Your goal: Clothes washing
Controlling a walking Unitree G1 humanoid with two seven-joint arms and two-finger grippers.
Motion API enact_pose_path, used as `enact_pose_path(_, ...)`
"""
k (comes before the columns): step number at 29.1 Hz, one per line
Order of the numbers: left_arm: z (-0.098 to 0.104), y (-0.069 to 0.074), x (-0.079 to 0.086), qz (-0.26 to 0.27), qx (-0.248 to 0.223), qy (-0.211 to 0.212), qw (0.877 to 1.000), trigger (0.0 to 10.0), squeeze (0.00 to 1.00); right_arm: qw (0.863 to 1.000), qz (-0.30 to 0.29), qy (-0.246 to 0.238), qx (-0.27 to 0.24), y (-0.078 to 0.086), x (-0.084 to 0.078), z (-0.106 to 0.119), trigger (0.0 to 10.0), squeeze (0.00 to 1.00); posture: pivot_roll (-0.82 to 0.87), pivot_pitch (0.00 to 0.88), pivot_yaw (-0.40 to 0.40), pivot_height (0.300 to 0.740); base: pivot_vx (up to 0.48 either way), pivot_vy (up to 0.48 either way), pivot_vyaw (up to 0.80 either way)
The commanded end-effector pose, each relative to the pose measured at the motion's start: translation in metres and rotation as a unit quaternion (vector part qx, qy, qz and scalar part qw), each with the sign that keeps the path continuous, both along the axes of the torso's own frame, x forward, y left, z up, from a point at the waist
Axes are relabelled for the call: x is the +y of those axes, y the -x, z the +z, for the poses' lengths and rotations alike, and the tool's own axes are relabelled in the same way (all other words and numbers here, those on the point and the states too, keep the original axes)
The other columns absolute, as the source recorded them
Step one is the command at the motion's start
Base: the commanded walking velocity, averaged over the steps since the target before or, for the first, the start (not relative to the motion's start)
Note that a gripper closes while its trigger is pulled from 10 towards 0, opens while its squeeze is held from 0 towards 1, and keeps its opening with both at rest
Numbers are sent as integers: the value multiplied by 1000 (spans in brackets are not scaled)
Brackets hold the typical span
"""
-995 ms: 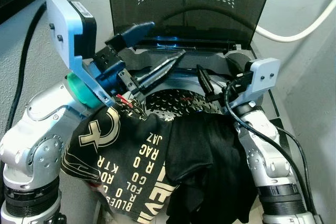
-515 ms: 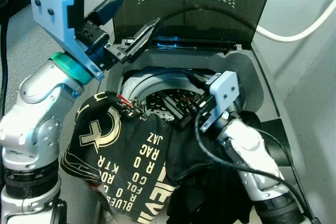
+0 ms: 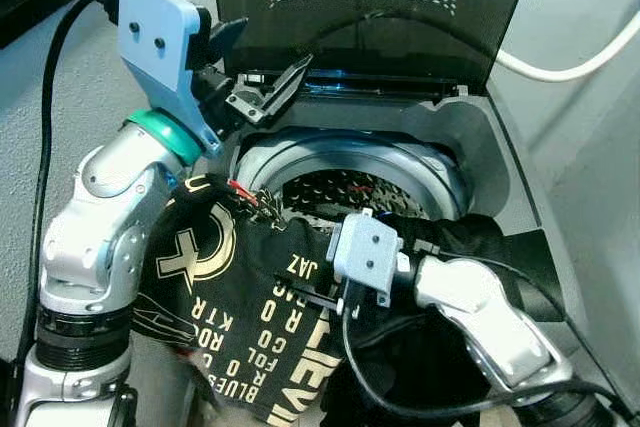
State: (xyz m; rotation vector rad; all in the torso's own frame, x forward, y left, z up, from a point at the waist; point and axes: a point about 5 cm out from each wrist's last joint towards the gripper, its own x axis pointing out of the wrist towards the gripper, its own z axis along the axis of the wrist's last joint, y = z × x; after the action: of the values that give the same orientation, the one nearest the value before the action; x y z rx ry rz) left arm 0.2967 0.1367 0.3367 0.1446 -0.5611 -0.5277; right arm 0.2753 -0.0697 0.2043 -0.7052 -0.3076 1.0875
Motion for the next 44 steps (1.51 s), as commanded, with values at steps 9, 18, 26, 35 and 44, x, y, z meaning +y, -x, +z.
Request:
enact_pose_path(9,-5,-2,-2,-4,5,-2,1000,10000,0,996,-65,50,25,-14,-19,-14,4431,0,130,46,86,740,0,0,0)
enact_pose_path(18,-7,-2,-3,-6,6,2,1000,10000,0,996,-58,44,42,-13,-22,-16,0,0,122,47,78,740,0,0,0)
enact_pose_path(26,-7,-1,-4,-6,5,4,1000,10000,0,993,-116,7,11,-29,-27,-9,0,0,123,46,77,740,0,0,0)
enact_pose_path(35,-7,-1,-5,-6,6,5,1000,10000,0,990,-143,-12,-2,-35,-31,-5,0,0,126,51,77,740,0,0,0)
enact_pose_path(44,-7,-1,-5,-3,6,7,1000,10000,0,934,-321,-69,-140,-71,-56,28,0,0,130,55,74,740,0,0,0)
